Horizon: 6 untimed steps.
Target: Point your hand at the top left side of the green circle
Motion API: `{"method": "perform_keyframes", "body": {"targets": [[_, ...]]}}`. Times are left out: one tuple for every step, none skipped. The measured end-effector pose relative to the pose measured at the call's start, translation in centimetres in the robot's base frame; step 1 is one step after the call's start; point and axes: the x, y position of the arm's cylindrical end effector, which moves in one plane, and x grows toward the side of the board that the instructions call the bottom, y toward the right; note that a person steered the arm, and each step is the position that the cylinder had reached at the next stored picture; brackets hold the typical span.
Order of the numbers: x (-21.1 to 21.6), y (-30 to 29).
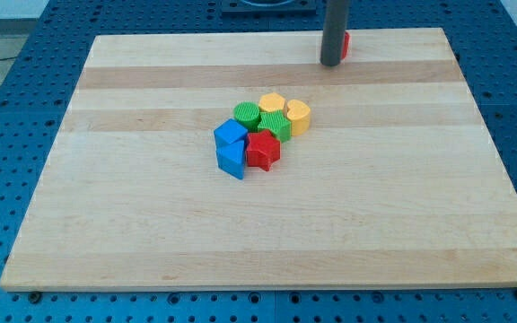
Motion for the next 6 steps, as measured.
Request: {"method": "perform_keyframes", "body": {"targets": [[0.1, 0.8], [1.7, -4.3], [2.7, -12.4], [5.3, -19.4], [10.4, -21.1], [12.4, -19.0]]}}
